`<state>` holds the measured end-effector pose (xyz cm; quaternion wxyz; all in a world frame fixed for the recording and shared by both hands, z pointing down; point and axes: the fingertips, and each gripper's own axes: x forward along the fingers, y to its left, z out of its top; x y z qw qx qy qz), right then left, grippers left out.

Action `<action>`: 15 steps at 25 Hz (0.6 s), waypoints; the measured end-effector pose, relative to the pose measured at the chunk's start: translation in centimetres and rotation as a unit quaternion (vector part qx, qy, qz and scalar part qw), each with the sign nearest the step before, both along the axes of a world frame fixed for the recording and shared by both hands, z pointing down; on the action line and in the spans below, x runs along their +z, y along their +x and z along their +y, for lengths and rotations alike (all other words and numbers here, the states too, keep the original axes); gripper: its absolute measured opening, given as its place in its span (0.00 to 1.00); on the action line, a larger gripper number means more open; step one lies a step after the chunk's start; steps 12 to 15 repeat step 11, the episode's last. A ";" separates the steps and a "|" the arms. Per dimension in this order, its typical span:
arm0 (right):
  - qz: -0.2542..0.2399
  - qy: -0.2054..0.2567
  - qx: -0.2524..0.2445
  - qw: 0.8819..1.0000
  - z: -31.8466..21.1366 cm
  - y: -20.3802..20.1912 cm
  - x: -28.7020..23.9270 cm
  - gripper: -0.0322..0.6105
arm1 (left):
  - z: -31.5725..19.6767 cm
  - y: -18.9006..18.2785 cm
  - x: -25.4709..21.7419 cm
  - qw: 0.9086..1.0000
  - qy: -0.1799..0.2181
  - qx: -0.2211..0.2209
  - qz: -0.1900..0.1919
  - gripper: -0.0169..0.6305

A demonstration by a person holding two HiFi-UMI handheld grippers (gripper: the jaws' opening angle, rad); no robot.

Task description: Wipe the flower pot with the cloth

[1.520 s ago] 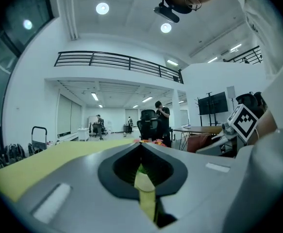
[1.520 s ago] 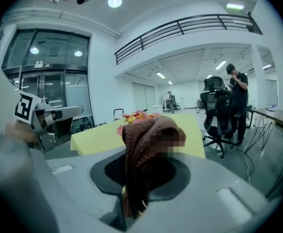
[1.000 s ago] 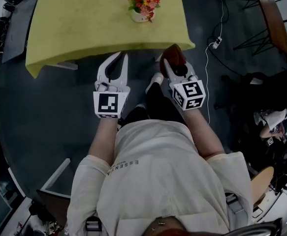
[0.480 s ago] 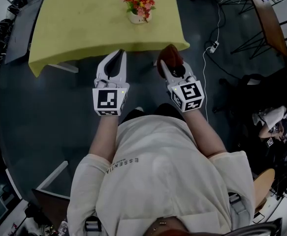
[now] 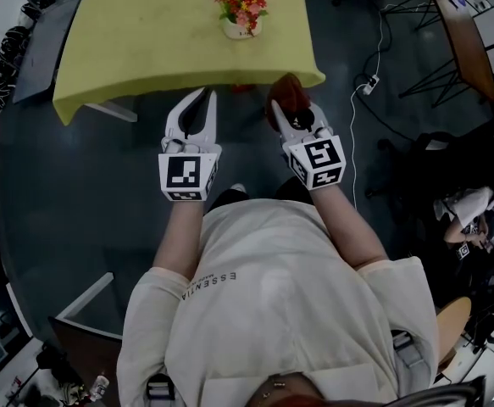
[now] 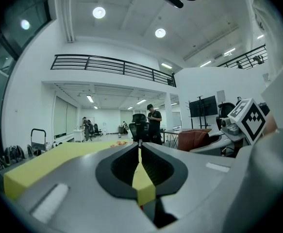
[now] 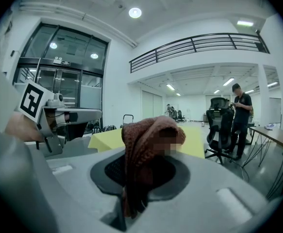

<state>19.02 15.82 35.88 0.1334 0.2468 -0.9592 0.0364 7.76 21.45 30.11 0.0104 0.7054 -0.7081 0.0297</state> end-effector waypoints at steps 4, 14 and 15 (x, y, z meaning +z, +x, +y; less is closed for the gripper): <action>-0.001 0.004 -0.002 1.000 0.0 0.8 -0.3 0.14 | 0.2 0.9 0.1 1.000 -0.002 -0.003 0.002 0.05; 0.000 0.005 -0.003 1.000 0.7 1.0 -0.3 0.14 | 0.8 0.6 0.2 1.000 -0.002 -0.018 0.006 0.05; 0.000 0.005 -0.003 1.000 0.7 1.0 -0.3 0.14 | 0.8 0.6 0.2 1.000 -0.002 -0.018 0.006 0.05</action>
